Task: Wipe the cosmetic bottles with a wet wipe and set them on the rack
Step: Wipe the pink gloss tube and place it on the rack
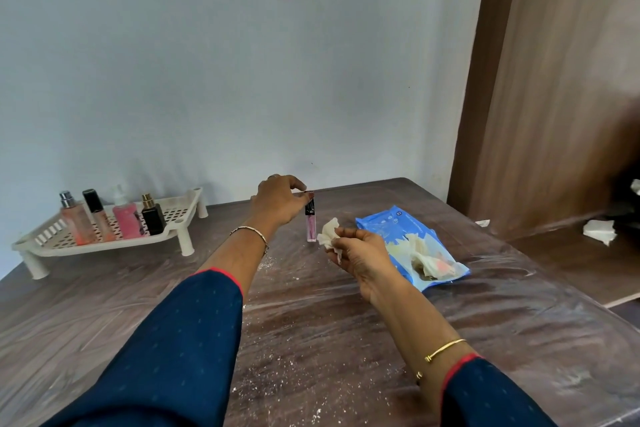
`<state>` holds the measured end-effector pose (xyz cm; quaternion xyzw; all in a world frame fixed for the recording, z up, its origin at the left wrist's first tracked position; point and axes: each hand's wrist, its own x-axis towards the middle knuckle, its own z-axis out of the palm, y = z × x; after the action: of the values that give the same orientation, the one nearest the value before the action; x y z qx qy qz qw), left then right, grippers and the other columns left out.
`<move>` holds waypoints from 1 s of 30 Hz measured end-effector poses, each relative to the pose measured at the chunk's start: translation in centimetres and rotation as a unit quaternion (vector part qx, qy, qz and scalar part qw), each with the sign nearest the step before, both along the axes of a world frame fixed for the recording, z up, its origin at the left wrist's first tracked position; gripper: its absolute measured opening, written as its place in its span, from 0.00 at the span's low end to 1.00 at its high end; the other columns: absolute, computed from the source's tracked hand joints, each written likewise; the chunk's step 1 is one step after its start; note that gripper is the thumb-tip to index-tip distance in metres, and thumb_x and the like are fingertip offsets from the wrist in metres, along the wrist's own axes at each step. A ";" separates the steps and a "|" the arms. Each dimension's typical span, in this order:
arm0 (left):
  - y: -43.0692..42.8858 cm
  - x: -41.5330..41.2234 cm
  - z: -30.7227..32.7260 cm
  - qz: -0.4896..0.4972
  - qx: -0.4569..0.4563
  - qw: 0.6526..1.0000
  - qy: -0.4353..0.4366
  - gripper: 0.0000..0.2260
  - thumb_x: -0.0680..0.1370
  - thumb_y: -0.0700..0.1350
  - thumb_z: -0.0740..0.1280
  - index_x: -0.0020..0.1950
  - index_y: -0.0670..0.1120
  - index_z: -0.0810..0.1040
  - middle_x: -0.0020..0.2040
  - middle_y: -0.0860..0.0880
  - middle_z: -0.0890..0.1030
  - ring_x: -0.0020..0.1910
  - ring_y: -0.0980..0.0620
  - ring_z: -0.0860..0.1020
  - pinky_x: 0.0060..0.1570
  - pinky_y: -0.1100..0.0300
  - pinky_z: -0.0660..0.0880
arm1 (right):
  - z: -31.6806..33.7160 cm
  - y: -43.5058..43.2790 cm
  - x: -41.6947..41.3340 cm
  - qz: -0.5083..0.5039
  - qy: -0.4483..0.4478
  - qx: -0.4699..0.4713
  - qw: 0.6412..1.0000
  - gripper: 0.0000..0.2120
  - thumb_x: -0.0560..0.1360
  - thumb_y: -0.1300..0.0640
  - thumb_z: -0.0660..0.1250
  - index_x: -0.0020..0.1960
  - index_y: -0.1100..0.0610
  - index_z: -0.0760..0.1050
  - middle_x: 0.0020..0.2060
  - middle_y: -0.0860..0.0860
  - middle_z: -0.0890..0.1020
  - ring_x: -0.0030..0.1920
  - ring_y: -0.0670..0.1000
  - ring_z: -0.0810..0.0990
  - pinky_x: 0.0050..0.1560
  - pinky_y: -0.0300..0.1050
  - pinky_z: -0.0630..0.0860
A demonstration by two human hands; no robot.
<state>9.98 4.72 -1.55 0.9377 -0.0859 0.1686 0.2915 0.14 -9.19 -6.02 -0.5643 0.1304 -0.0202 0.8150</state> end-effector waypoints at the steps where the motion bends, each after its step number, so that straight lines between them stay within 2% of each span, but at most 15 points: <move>1: 0.0 0.0 0.0 0.001 0.004 1.000 0.001 0.15 0.73 0.58 0.69 0.56 0.53 0.79 0.61 0.48 0.77 0.64 0.46 0.72 0.58 0.51 0.72 | 0.0 0.1 0.0 -0.001 0.000 0.001 1.000 0.09 0.73 0.72 0.64 0.46 0.60 0.76 0.48 0.59 0.81 0.46 0.54 0.81 0.49 0.46 0.81; 5: -0.6 -0.1 0.1 0.024 0.025 0.999 0.013 0.19 0.72 0.59 0.70 0.59 0.52 0.78 0.62 0.49 0.77 0.64 0.46 0.72 0.59 0.49 0.72 | 0.1 0.2 -0.2 0.003 -0.003 0.000 1.000 0.09 0.73 0.72 0.64 0.45 0.59 0.76 0.46 0.59 0.82 0.44 0.52 0.81 0.46 0.44 0.80; 11: -1.7 -0.2 -0.2 0.043 -0.029 0.998 0.036 0.10 0.71 0.54 0.72 0.49 0.52 0.82 0.51 0.51 0.82 0.55 0.47 0.78 0.55 0.49 0.76 | 0.2 0.0 -0.2 0.004 -0.001 0.000 1.000 0.09 0.74 0.72 0.64 0.46 0.60 0.76 0.49 0.60 0.81 0.49 0.55 0.81 0.49 0.46 0.81; 16: -1.5 -1.2 -0.2 0.063 -0.060 0.995 0.042 0.01 0.72 0.50 0.70 0.42 0.55 0.79 0.43 0.55 0.80 0.51 0.50 0.78 0.56 0.50 0.73 | -0.1 -0.2 -0.1 -0.003 0.008 0.004 1.000 0.08 0.74 0.72 0.64 0.47 0.61 0.76 0.50 0.62 0.81 0.43 0.53 0.82 0.47 0.45 0.81; 20: -0.5 -1.9 -0.2 0.044 -0.127 0.990 0.053 0.08 0.71 0.50 0.70 0.32 0.55 0.76 0.35 0.59 0.78 0.46 0.51 0.79 0.56 0.49 0.76 | 0.1 -0.1 -0.3 -0.006 0.012 0.013 1.000 0.08 0.74 0.72 0.64 0.48 0.61 0.77 0.51 0.62 0.81 0.48 0.55 0.82 0.49 0.46 0.81; 23: 0.9 -3.2 -0.1 0.026 -0.193 0.979 0.058 0.05 0.71 0.51 0.71 0.34 0.56 0.78 0.36 0.57 0.80 0.43 0.53 0.79 0.55 0.51 0.76 | 0.8 0.4 -1.0 -0.010 0.001 0.028 1.000 0.08 0.74 0.72 0.64 0.46 0.61 0.76 0.49 0.61 0.81 0.45 0.54 0.81 0.48 0.46 0.80; 25: 2.0 -4.2 0.2 0.009 -0.227 0.972 0.059 0.03 0.72 0.50 0.71 0.42 0.52 0.82 0.39 0.53 0.81 0.41 0.55 0.77 0.47 0.59 0.76 | 1.3 0.9 -1.7 -0.013 -0.010 0.035 0.999 0.07 0.74 0.72 0.64 0.46 0.62 0.76 0.46 0.60 0.81 0.41 0.52 0.80 0.43 0.42 0.80; 27: 3.2 -5.8 0.8 -0.012 -0.249 0.967 0.058 0.07 0.73 0.47 0.71 0.48 0.47 0.83 0.42 0.53 0.81 0.41 0.60 0.75 0.38 0.66 0.71 | 1.6 1.6 -2.5 -0.010 -0.024 0.043 0.999 0.04 0.75 0.69 0.66 0.47 0.63 0.77 0.47 0.60 0.82 0.41 0.51 0.80 0.41 0.40 0.80; 30: 5.1 -8.5 1.4 -0.037 -0.249 0.966 0.056 0.09 0.73 0.46 0.71 0.51 0.45 0.83 0.47 0.51 0.82 0.46 0.60 0.77 0.41 0.68 0.69 | 1.9 2.8 -3.9 -0.005 -0.038 0.049 0.998 0.05 0.75 0.62 0.68 0.46 0.64 0.77 0.47 0.62 0.82 0.44 0.54 0.81 0.51 0.46 0.79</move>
<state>1.43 9.83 -0.14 0.8398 -0.0597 0.1209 0.5259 -3.75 -6.35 -4.15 -0.5219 0.1033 -0.0390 0.8458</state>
